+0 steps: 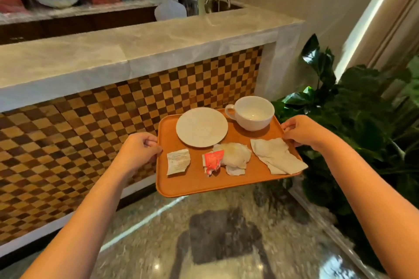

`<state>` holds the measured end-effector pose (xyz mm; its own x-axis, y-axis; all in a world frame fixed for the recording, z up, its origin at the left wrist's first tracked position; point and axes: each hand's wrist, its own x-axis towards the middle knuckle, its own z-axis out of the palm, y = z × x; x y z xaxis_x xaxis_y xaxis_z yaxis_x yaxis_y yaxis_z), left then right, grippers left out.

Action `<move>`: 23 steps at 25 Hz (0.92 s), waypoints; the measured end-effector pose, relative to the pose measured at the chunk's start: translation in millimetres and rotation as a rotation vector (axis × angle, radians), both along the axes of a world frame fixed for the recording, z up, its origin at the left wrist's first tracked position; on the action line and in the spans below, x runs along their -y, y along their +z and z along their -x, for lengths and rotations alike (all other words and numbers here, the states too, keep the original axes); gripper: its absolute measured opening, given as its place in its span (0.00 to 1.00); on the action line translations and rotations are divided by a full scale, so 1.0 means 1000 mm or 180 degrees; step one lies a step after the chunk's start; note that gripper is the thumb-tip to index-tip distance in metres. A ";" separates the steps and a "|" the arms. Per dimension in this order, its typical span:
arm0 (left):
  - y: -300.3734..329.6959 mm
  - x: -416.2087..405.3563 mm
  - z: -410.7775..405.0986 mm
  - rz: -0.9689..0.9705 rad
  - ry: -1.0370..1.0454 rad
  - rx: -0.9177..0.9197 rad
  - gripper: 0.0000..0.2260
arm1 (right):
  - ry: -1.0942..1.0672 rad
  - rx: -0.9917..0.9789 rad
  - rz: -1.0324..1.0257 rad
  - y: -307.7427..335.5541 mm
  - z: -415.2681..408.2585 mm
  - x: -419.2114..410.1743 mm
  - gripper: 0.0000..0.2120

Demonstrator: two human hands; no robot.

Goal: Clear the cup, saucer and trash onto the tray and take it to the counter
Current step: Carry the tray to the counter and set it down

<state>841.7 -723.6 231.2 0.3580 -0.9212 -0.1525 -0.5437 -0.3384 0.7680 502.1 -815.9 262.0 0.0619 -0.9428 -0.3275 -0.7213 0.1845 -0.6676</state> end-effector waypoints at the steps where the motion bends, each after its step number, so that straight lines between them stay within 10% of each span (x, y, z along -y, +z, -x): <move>1: 0.003 0.016 -0.006 0.0015 0.0013 -0.0016 0.04 | 0.0012 -0.0007 0.0010 0.003 -0.005 0.020 0.12; 23: 0.090 0.422 -0.050 0.0750 0.0718 -0.0178 0.06 | 0.0771 -0.0212 0.0301 0.104 -0.072 0.509 0.06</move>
<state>892.0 -1145.6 321.0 0.5540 -0.8320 0.0301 -0.4299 -0.2549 0.8661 574.1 -1324.5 365.8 0.2707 -0.9297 -0.2497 -0.7798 -0.0596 -0.6232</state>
